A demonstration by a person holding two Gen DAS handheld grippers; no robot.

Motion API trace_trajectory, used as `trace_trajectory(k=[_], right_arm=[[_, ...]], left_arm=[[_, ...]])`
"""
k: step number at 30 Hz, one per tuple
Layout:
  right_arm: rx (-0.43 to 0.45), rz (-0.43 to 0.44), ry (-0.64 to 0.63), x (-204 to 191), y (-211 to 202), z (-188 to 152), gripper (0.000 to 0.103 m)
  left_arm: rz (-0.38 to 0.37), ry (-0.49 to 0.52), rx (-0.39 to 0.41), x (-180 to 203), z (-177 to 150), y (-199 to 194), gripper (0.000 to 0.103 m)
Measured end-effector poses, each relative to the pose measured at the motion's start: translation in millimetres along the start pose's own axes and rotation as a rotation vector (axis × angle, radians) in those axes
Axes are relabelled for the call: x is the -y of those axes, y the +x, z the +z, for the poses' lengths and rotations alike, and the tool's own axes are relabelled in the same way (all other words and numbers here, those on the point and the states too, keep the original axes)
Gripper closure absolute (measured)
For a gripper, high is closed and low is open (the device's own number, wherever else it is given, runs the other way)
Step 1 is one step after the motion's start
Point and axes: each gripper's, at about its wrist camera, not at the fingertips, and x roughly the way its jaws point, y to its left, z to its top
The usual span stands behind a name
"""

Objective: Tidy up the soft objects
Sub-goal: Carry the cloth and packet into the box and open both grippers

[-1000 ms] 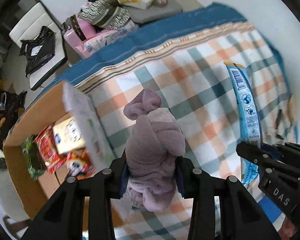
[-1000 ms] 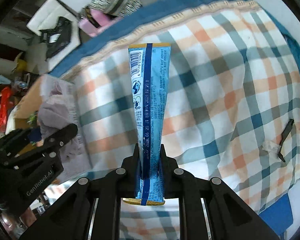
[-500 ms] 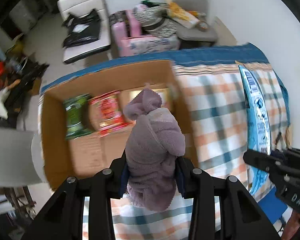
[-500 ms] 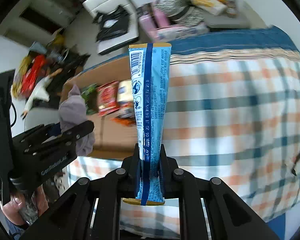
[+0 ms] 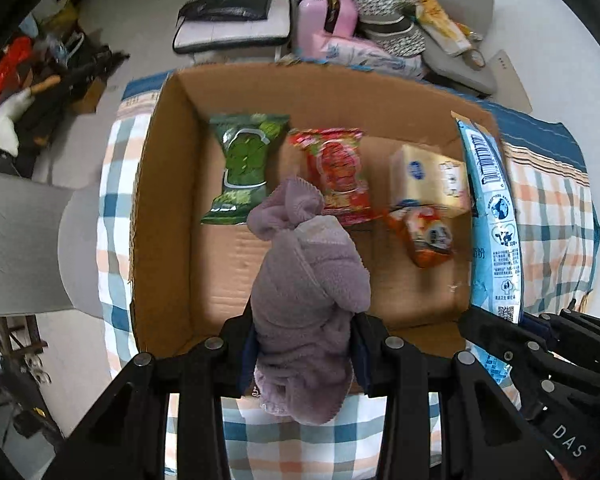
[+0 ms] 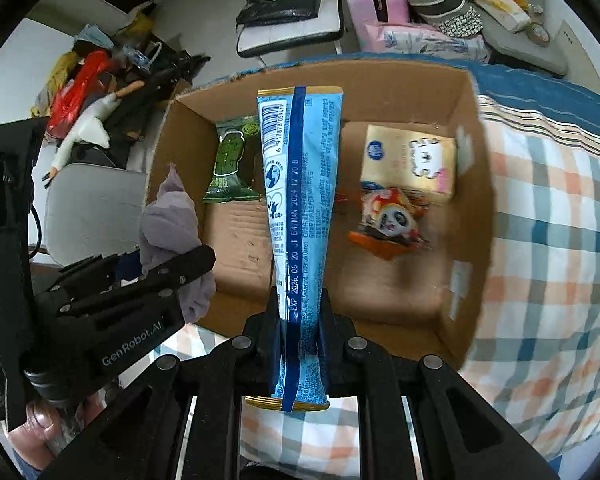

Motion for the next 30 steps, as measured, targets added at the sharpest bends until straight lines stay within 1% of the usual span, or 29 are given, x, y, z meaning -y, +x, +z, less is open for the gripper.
trace_trajectory(k=[6,11,13,19,23,25,28,30], right_arm=[[-0.060,-0.006,0.024,-5.5,40.3,14.9,0.087],[-0.087,-0.022,0.028,-3.1,59.8,20.1,0.087],[-0.098,-0.022,0.034,-0.8,66.4,21.8,0.087],[-0.125,-0.011,0.060,12.6,80.5,20.6,0.084],[-0.133,0.000,0.057,12.9,87.3,24.2,0.084],[-0.136,0.003,0.057,11.4,88.1,23.6,0.084],[-0.135,0.001,0.054,12.6,88.2,22.9,0.080],[-0.131,0.000,0.048,12.4,87.4,22.4,0.080]], left_arm=[[-0.026,0.002,-0.087,-13.5,9.5,35.0,0.067],[-0.046,0.010,-0.128,-14.8,13.9,50.1,0.067],[-0.043,0.017,-0.144,-15.0,16.6,55.9,0.065],[-0.037,0.017,-0.172,-14.4,18.5,66.4,0.064],[-0.025,0.018,-0.176,-13.5,17.0,67.0,0.064],[-0.018,0.018,-0.180,-10.3,22.2,67.9,0.064],[-0.016,0.008,-0.184,-7.3,21.9,72.4,0.064],[-0.020,-0.001,-0.180,-11.1,18.7,72.6,0.064]])
